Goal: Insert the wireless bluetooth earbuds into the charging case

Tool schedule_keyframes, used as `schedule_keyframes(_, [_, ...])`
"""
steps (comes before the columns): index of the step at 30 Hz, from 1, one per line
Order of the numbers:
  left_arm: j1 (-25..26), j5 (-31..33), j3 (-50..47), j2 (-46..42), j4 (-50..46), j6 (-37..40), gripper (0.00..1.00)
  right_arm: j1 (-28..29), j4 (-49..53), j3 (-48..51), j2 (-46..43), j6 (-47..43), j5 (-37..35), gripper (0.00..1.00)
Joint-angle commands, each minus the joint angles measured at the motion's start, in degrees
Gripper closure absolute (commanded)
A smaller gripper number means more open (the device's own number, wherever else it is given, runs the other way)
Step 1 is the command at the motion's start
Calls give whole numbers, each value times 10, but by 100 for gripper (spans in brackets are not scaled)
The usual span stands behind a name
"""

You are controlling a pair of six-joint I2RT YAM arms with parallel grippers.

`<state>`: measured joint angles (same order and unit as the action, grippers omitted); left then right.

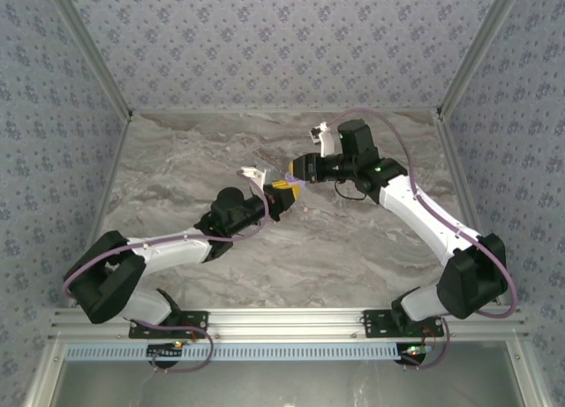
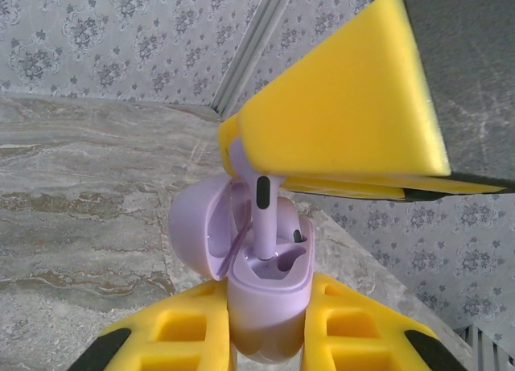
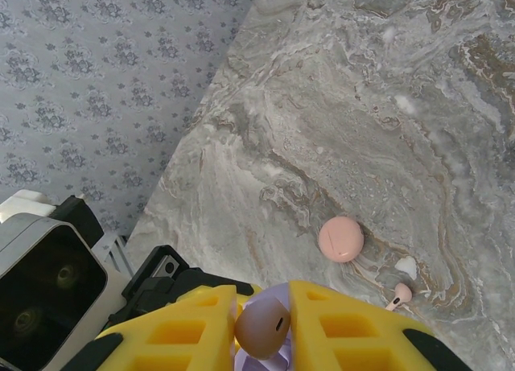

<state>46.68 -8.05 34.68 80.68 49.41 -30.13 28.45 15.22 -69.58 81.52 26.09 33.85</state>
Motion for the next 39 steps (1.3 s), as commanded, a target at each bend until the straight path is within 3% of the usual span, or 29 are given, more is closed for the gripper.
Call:
schedule_keyframes(1, [5,9,14,-18,14,0,87,4,21,-8,-13,-11,-5,76])
schedule_keyframes(31, [5,9,15,-26,7,3,87,4,38,-5,-22,-24,-13,76])
schedule_keyframes(39, [5,7,12,-34,3,8,87,6,54,-5,-29,-37,-19,71])
